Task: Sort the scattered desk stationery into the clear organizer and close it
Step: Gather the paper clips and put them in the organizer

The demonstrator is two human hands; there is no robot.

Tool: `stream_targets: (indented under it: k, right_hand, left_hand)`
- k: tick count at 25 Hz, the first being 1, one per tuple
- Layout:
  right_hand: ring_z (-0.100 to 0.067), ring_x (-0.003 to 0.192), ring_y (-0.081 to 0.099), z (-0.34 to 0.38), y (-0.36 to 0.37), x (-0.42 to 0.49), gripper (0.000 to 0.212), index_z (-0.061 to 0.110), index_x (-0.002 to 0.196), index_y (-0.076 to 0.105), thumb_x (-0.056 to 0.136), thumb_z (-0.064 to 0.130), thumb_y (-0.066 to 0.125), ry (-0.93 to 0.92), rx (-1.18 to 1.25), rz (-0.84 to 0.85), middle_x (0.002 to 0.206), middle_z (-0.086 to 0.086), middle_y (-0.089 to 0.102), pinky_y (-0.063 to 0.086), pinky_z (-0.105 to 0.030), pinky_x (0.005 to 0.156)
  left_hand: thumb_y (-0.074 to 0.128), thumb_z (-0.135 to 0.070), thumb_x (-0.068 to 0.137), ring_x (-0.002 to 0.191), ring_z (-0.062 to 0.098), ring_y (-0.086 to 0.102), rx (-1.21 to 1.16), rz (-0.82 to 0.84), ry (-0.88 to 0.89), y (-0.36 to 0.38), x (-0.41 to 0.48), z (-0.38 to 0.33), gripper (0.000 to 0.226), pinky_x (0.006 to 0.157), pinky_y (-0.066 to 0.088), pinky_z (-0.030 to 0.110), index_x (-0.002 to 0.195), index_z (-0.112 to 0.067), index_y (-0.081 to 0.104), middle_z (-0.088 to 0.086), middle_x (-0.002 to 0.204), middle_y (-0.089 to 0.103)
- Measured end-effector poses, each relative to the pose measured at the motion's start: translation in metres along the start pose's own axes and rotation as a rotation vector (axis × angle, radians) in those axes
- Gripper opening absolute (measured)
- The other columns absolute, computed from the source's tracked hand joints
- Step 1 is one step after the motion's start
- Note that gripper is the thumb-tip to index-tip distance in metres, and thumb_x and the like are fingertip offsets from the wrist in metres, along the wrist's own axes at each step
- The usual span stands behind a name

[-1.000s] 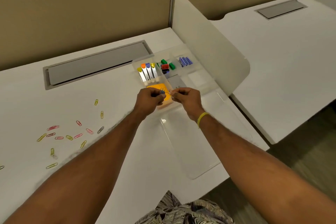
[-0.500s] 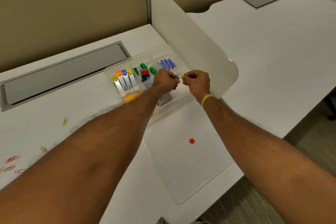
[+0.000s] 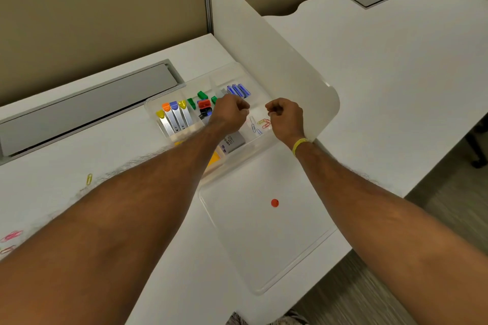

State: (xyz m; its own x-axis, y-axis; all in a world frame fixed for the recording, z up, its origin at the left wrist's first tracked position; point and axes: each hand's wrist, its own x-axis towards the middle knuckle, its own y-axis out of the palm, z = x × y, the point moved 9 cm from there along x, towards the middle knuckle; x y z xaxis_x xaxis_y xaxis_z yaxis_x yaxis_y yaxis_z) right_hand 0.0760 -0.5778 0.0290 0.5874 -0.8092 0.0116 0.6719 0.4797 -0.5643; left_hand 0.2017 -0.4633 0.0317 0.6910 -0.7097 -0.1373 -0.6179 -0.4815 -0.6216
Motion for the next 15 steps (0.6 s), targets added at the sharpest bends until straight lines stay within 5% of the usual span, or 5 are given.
stream_targets:
  k: [9, 15]
  right_hand:
    - [-0.010, 0.085, 0.064, 0.026, 0.006, -0.035, 0.020, 0.008, 0.102, 0.069, 0.086, -0.001, 0.062, -0.053, 0.090, 0.068, 0.095, -0.003, 0.071, 0.051, -0.013, 0.079]
    - [-0.008, 0.083, 0.064, 0.047, 0.036, -0.077, 0.023, 0.007, 0.107, 0.067, 0.085, 0.004, 0.067, -0.130, 0.146, 0.199, 0.093, -0.001, 0.069, 0.051, -0.009, 0.076]
  left_hand:
    - [0.048, 0.011, 0.087, 0.104, 0.020, 0.064, -0.397, 0.114, -0.022, -0.014, -0.047, -0.007, 0.039, 0.089, 0.055, 0.032, 0.123, -0.001, 0.057, 0.013, 0.113, 0.065]
    - [0.055, -0.002, 0.091, 0.098, 0.017, 0.064, -0.271, 0.061, 0.041, -0.033, -0.087, 0.003, 0.026, 0.085, 0.056, 0.034, 0.114, -0.008, 0.064, 0.008, 0.109, 0.068]
